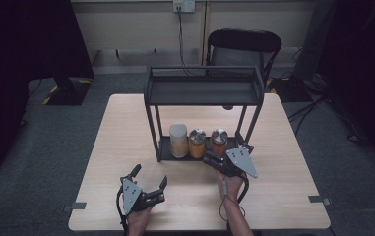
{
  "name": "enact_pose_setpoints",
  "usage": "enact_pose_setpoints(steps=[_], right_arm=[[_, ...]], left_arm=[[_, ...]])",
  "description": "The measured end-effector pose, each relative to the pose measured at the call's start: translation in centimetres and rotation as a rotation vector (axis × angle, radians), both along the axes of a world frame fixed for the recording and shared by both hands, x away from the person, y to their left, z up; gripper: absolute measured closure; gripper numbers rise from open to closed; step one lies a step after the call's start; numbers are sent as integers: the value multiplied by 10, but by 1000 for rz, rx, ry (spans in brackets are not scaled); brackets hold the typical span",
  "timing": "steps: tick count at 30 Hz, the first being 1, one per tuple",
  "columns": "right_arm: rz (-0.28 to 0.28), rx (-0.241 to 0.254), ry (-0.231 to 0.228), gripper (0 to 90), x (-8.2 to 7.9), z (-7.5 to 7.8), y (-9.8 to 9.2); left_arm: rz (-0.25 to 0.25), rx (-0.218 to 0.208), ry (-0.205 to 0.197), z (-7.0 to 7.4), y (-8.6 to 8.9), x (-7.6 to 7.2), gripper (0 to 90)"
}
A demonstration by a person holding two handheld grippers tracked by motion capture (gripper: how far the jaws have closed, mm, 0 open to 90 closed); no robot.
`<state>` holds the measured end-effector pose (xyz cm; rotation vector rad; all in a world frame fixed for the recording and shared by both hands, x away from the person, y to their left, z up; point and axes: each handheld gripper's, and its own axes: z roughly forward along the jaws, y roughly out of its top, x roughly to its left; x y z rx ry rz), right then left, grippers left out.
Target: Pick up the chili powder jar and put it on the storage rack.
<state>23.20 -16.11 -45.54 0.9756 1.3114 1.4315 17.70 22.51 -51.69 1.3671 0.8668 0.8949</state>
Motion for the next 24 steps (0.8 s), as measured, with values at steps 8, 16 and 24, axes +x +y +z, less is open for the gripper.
enact_pose_setpoints(steps=[8, 16, 24], right_arm=[[-23, -6, 2, 0, -8, 0, -5], [5, -7, 14, 0, -17, 9, -13], [29, -8, 25, 0, -24, 10, -21]], left_arm=[[0, 0, 0, 0, 0, 0, 10], [1, 0, 0, 0, 0, 0, 10], [2, 0, 0, 0, 0, 0, 10]])
